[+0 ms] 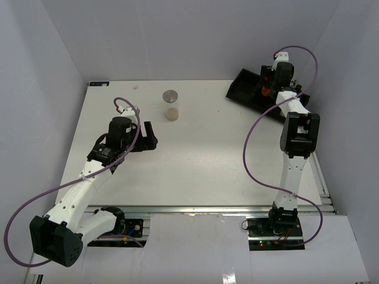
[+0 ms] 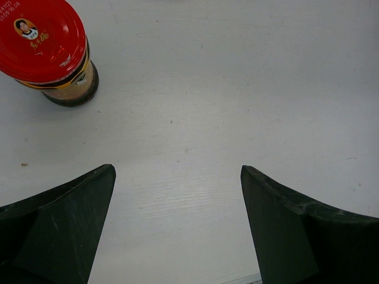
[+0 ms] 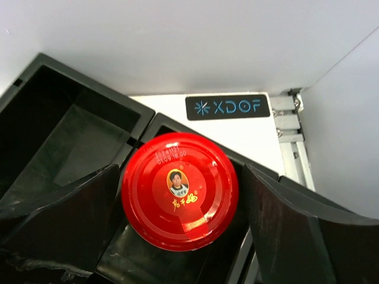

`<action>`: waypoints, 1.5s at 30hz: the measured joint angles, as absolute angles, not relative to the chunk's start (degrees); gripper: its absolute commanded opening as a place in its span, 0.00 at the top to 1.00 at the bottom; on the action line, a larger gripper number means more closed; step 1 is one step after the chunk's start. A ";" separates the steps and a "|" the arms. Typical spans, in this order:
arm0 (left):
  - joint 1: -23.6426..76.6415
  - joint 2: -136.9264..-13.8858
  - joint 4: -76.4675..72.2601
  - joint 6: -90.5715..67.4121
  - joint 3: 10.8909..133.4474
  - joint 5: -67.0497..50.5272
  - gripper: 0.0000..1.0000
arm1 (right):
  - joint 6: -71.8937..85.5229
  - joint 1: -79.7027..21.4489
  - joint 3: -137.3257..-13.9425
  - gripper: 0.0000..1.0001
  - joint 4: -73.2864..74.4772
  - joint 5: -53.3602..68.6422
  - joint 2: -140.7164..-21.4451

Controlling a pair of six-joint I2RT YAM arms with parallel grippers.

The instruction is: Organize the condiment bottles

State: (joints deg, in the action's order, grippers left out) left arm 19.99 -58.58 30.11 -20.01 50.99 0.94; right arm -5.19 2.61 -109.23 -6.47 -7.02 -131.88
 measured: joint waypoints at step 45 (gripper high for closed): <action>1.78 -80.09 38.50 -18.30 68.10 -3.98 0.04 | 1.76 -25.21 -74.71 0.05 12.21 15.04 -74.62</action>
